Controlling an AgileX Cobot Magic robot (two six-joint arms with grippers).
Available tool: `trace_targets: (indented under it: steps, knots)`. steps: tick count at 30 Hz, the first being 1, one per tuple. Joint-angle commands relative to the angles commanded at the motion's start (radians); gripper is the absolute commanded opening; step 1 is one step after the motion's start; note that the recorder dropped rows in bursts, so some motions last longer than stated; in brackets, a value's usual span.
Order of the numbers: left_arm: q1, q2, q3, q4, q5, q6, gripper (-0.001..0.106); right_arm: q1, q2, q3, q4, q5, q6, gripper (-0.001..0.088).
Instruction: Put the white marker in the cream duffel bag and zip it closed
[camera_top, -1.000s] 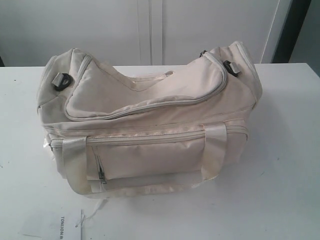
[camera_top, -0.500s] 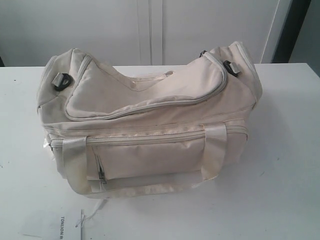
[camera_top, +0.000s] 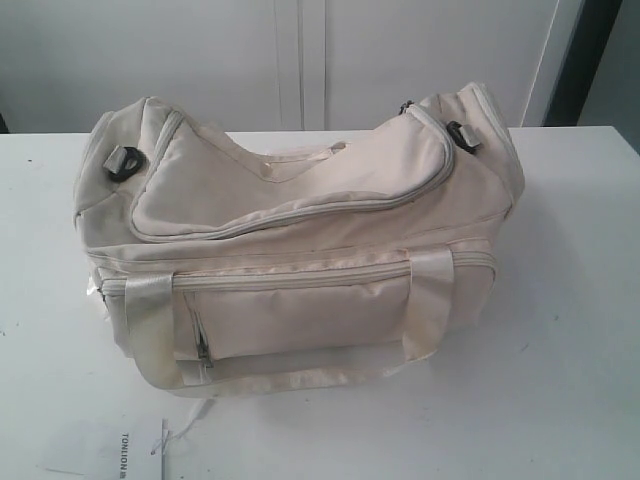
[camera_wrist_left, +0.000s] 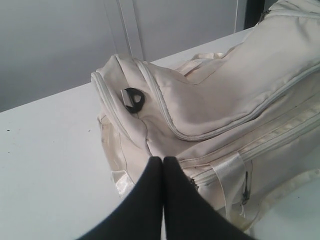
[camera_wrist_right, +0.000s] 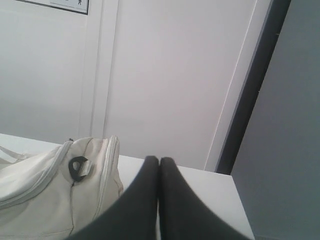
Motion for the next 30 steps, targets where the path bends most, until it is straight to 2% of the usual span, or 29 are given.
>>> trace_targets:
  steps: [11, 17, 20, 24, 30]
  knots:
    - [0.000, 0.000, 0.000, 0.000, -0.002, 0.003, 0.000, 0.000, 0.000, 0.000, 0.000, 0.000, 0.000, 0.0000]
    - [0.000, -0.068, 0.005, 0.034, -0.002, 0.002, 0.000, 0.000, 0.000, 0.000, 0.000, 0.000, 0.000, 0.0000]
    - [0.000, -0.099, 0.054, 0.083, -0.012, -0.037, 0.000, 0.000, 0.000, 0.000, 0.000, 0.000, 0.000, 0.0000]
    - [0.000, -0.139, 0.159, 0.207, -0.066, -0.220, 0.000, 0.000, 0.000, 0.000, 0.000, 0.000, 0.000, 0.0000]
    - [0.009, -0.183, 0.234, 0.219, -0.093, -0.231, 0.000, 0.000, 0.000, 0.000, 0.000, 0.000, 0.000, 0.0000]
